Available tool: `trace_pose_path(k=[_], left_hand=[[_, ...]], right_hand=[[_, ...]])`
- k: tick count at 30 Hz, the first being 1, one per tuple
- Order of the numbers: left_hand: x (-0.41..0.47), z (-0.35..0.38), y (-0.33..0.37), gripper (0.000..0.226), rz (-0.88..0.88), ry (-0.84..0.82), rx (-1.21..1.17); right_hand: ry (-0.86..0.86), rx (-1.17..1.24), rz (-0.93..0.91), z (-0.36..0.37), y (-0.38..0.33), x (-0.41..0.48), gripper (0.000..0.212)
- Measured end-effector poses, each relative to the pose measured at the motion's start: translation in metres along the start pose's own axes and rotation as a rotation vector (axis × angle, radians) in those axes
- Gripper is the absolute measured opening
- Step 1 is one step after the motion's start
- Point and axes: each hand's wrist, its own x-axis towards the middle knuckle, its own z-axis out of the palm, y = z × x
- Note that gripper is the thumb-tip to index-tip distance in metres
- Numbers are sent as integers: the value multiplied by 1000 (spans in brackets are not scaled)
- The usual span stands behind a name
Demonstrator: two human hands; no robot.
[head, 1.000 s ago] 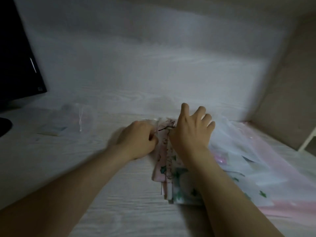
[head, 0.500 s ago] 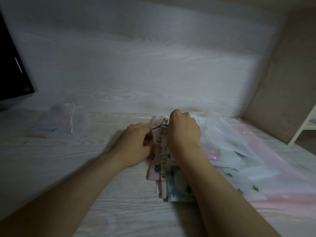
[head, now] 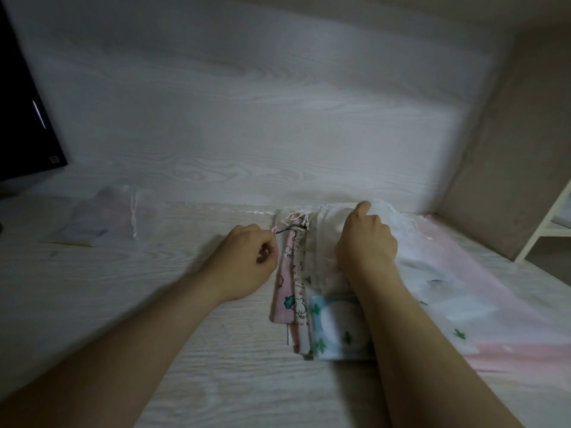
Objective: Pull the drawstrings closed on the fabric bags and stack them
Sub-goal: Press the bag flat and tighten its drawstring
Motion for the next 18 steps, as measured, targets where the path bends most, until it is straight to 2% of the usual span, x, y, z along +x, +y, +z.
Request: trace_pose_path(k=[8,13,18], left_hand=[[0,0,-2,9,6,-1,-15],[1,0,-3,10,8,7,-14],[0,0,-3,13,8,1,-19]], right_hand=[[76,-55,-5,-5,9,-1,18],[100,-55,-7,-4,11,1,16],[8,-26,83,6,13,4,35]])
